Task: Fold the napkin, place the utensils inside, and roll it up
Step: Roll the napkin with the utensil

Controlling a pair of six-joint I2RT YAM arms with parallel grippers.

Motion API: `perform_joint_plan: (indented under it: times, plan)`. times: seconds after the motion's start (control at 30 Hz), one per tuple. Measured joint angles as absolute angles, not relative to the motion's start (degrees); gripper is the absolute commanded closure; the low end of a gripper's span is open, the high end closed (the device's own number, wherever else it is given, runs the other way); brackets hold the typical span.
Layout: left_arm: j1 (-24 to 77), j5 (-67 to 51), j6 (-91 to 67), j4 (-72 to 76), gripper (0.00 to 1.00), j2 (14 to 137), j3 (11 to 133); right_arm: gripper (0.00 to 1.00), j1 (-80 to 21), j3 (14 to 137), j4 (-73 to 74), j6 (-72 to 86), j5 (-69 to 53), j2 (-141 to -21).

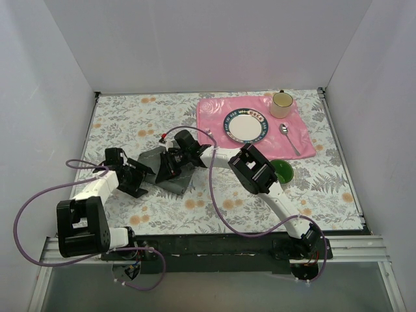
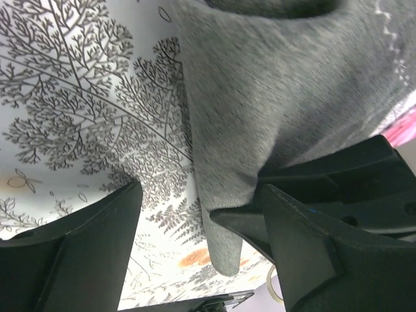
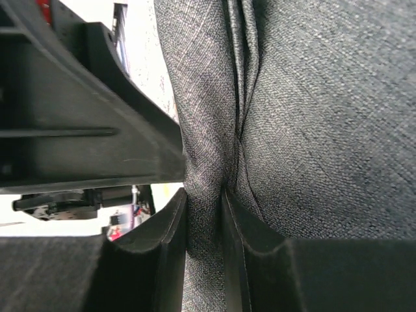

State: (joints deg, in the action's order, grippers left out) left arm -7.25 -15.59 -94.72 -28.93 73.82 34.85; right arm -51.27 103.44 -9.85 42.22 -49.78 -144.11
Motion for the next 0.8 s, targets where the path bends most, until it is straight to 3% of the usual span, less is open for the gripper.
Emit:
perform_joint_plan:
  times: [0.43,0.47,0.53,0.6,0.67,0.8]
  plan:
    - [-6.85,-15.35,-96.92,-19.86,0.79,77.38,32.69,0.99,-51.16,101.73,-12.47,46.59,-49.84,-144.07]
    - [-6.85,-15.77,-96.77,-19.62,0.88,77.78,32.75,0.94,-51.13,101.75,-12.08,46.11,-49.74,-144.03]
    - [-6.96,-16.38,-96.42,-19.46,0.94,78.11,32.84,0.87,-51.13,102.39,-10.00,44.16,-49.28,-143.72]
    - [-7.01,-16.69,-95.92,-19.77,0.99,78.70,33.43,0.73,-51.37,105.12,-4.01,39.79,-48.12,-143.65]
    - [-7.01,-16.82,-95.15,-20.10,1.00,79.53,34.30,0.60,-51.75,107.83,2.33,34.26,-45.87,-143.24]
    - [-7.01,-17.58,-93.54,-21.15,1.00,81.73,36.18,0.45,-52.84,112.46,14.13,22.13,-38.96,-141.49]
